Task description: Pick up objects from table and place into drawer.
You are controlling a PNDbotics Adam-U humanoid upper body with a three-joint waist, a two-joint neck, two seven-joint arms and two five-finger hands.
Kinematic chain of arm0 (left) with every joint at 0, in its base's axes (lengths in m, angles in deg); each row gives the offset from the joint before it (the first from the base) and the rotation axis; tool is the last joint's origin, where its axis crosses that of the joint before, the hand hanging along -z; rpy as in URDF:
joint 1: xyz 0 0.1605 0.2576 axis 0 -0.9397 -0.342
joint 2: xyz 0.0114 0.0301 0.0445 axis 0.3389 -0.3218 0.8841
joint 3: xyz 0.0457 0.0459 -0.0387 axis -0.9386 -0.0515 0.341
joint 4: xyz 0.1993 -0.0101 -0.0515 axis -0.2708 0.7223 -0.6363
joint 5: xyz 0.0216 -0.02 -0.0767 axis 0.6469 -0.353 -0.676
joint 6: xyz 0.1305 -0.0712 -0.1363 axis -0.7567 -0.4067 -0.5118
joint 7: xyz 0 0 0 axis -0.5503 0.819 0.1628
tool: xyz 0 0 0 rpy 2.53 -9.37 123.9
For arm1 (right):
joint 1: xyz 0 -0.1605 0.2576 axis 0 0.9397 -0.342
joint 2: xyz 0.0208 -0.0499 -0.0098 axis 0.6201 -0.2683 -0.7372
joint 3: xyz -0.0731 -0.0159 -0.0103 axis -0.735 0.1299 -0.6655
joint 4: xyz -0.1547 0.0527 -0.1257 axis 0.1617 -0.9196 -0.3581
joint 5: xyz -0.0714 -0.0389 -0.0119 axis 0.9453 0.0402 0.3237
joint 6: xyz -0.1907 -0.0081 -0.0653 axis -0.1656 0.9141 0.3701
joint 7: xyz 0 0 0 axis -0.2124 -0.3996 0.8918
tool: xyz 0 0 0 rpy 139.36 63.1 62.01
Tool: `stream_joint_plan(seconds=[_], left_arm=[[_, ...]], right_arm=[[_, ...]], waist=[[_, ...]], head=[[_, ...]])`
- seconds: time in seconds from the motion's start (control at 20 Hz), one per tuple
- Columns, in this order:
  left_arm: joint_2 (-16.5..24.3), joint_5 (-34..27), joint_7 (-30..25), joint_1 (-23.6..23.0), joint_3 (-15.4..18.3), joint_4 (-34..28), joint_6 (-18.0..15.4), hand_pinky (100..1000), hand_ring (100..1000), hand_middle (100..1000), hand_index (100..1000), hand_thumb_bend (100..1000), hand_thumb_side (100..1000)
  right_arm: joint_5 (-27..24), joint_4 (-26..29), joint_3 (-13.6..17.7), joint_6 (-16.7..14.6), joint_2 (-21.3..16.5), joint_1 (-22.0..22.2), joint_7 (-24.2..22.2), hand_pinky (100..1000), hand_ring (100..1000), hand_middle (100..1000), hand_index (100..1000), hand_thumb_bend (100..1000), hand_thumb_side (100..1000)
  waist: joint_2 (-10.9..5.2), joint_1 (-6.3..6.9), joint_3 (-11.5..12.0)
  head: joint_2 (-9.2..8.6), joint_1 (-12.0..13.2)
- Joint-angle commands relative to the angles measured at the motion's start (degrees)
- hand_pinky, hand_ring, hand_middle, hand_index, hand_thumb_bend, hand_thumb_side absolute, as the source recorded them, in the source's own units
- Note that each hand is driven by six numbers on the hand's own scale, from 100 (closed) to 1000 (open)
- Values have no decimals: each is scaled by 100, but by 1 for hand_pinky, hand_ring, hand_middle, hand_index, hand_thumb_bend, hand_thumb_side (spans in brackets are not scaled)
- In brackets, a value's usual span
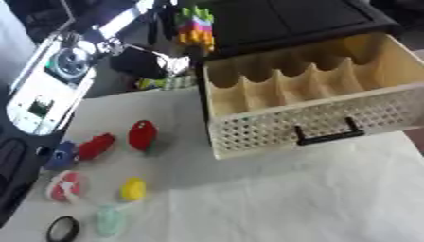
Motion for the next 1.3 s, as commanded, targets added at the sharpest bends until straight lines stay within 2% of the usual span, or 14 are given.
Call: stream_joint_plan(seconds=[0.05, 0.3, 0.6, 0.8, 0.95, 1.0, 1.3], left_arm=[[20, 63, -18, 174, -6, 58, -49, 345, 491, 456, 391, 100, 257], [-172, 138, 1, 246, -31, 265, -67, 340, 490, 463, 413, 100, 293], [-394, 46, 253, 314, -22, 555, 85, 353, 505, 488, 459, 100, 387], [-466, 24, 365, 365, -55, 635, 72, 361, 513, 502, 471, 100, 401], [-530, 94, 441, 393, -54, 727, 73, 372, 530, 531, 561, 100, 450], [-545, 116, 457, 396, -57, 755, 63, 382, 542, 551, 623, 100, 491], [-549, 78, 315, 368, -112, 776, -153, 415, 575, 594, 692, 100, 623]], right_arm=[[-59, 61, 25, 13, -78, -92, -1, 540, 310, 316, 611, 100, 965], [-97, 61, 26, 25, -39, -92, -14, 540, 308, 315, 611, 100, 965], [-132, 61, 25, 34, -4, -108, -30, 538, 307, 314, 610, 100, 962], [-158, 61, 24, 45, 21, -121, -42, 537, 308, 314, 610, 100, 961], [-183, 61, 18, 41, 41, -147, -60, 537, 308, 315, 610, 100, 961], [-187, 61, 21, 39, 44, -150, -61, 536, 309, 315, 610, 100, 961], [-200, 61, 48, 44, 58, -132, -35, 535, 309, 314, 609, 100, 959]], waist=[[-162, -39, -7], [-154, -47, -25], [-129, -47, -45], [-114, -28, -59], [-101, -12, -97], [-98, -7, -108], [-82, 12, -113]], head=[[-73, -14], [-69, 9], [-43, 27], [-42, 46], [-52, 65], [-56, 64], [-40, 17]])
